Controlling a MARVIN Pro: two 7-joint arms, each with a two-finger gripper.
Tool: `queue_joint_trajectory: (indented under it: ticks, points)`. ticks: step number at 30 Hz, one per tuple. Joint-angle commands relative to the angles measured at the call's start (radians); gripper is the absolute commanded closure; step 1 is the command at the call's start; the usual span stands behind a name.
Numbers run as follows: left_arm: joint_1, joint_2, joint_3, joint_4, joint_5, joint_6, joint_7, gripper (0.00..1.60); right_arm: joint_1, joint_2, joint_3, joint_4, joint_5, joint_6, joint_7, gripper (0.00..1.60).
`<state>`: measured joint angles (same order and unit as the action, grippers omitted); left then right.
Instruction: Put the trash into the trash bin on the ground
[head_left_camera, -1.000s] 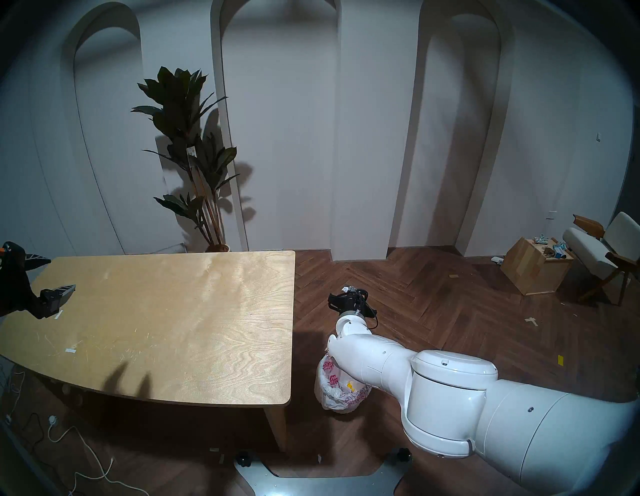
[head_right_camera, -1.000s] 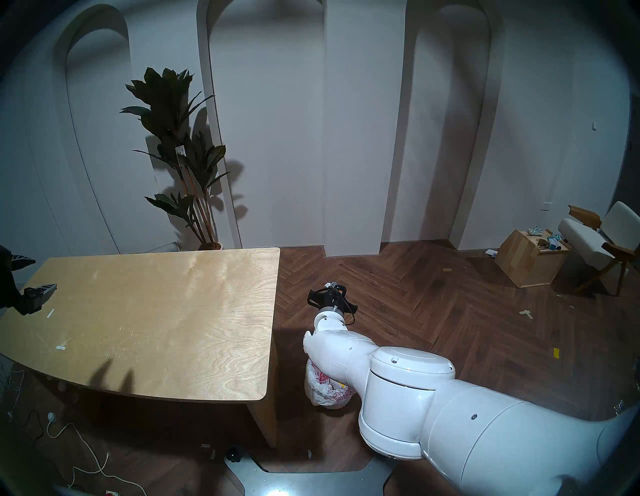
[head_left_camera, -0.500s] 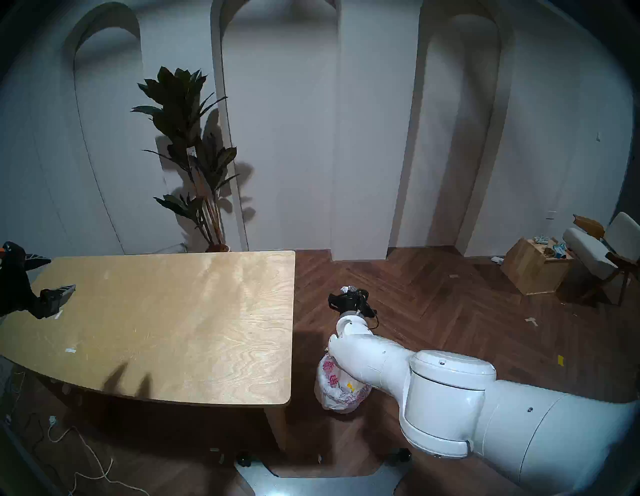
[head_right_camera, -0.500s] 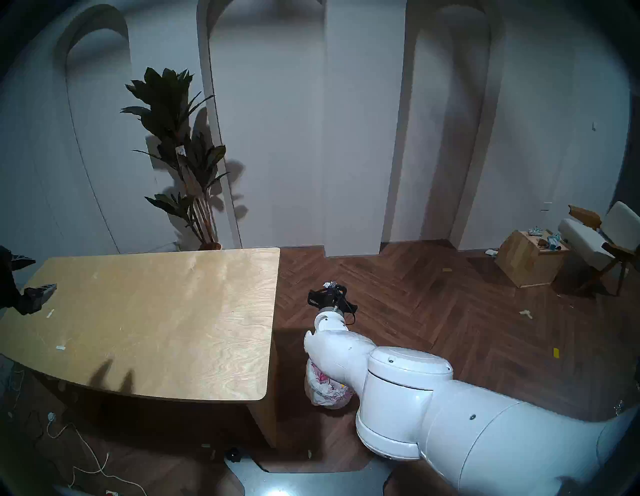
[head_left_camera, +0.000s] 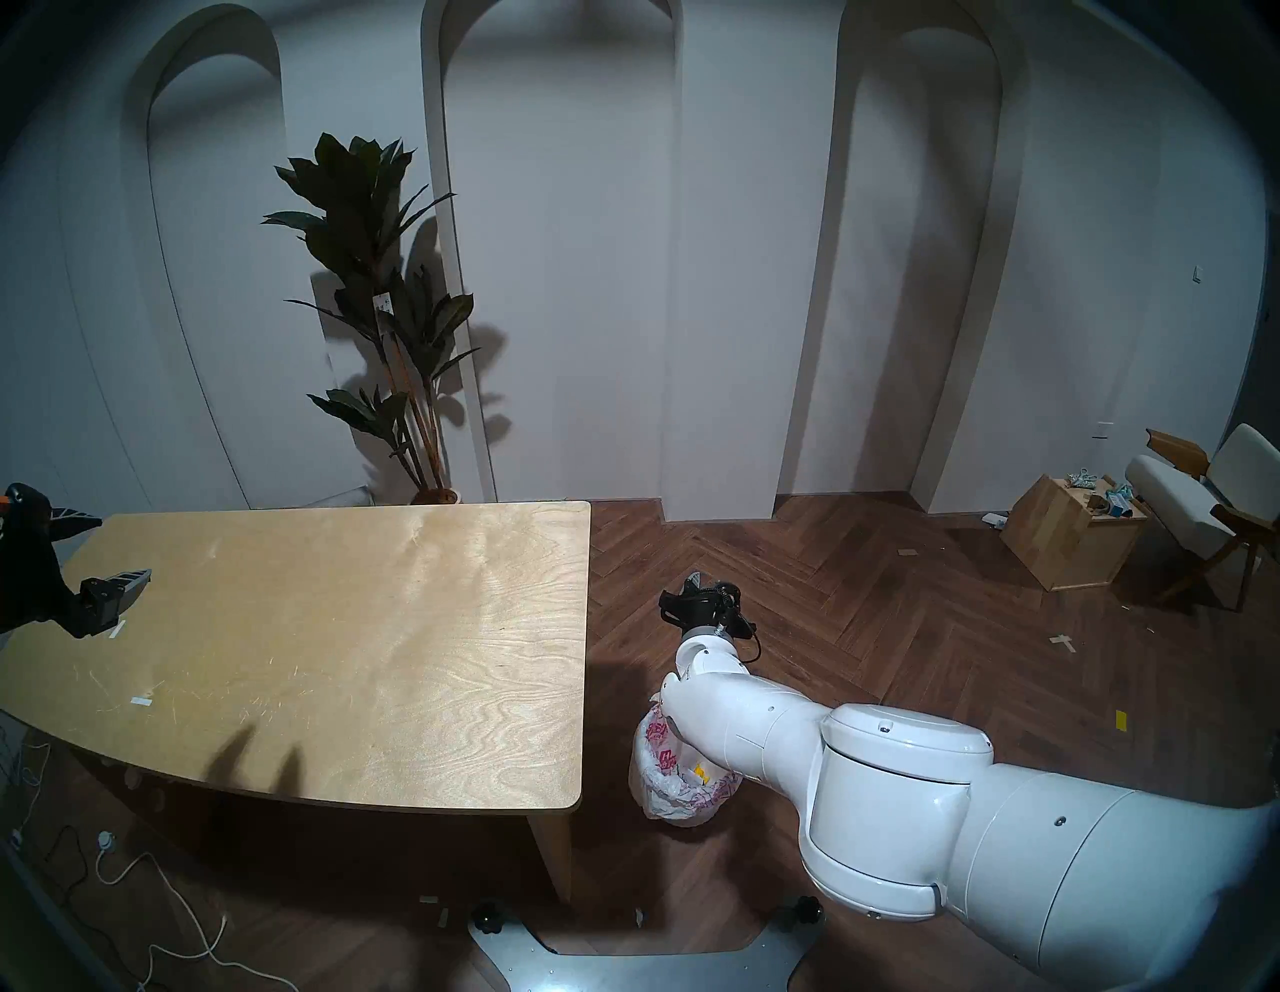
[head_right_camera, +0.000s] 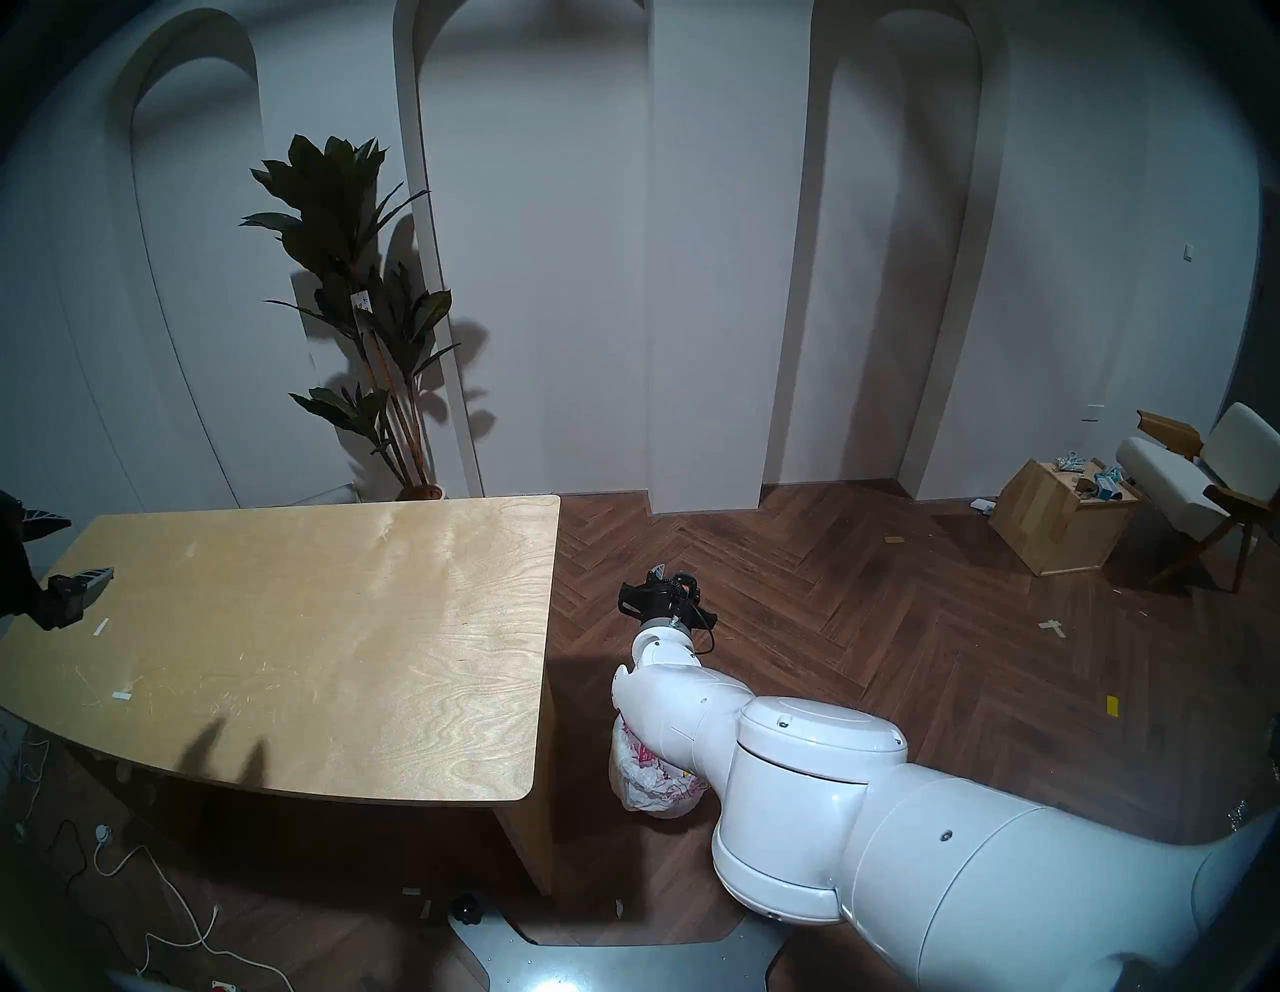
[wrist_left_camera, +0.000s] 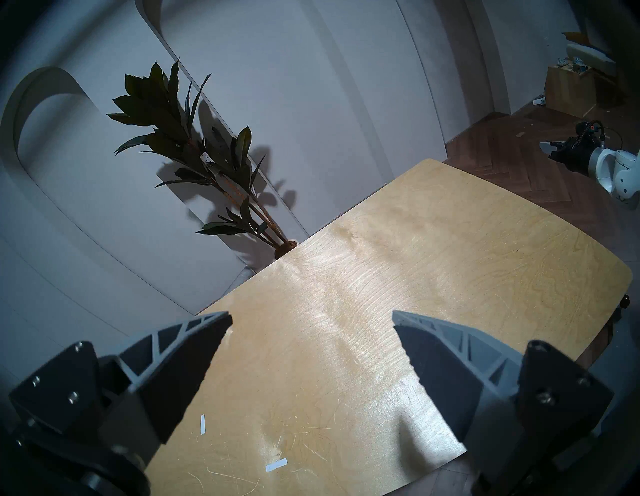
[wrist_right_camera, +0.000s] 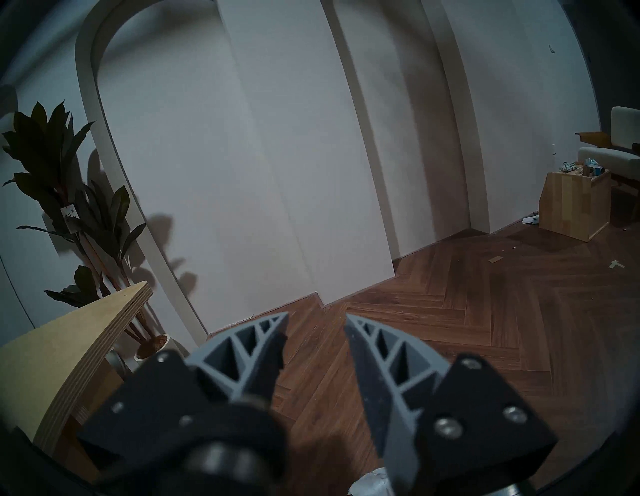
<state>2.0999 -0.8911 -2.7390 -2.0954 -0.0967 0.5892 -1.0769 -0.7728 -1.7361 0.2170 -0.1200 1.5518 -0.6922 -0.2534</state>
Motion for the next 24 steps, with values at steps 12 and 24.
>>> queue_joint_trajectory:
  ticks: [12,24]
  points:
    - [-0.003,0.007,-0.006,-0.003,0.001,0.0,0.0,0.0,0.062,0.031,0.049,-0.017,0.026,-0.163,0.036,0.0]
    - [-0.004,0.005,-0.004,-0.003,0.001,-0.001,0.001,0.0,0.106,0.13,0.049,0.007,0.016,-0.268,0.067,0.0]
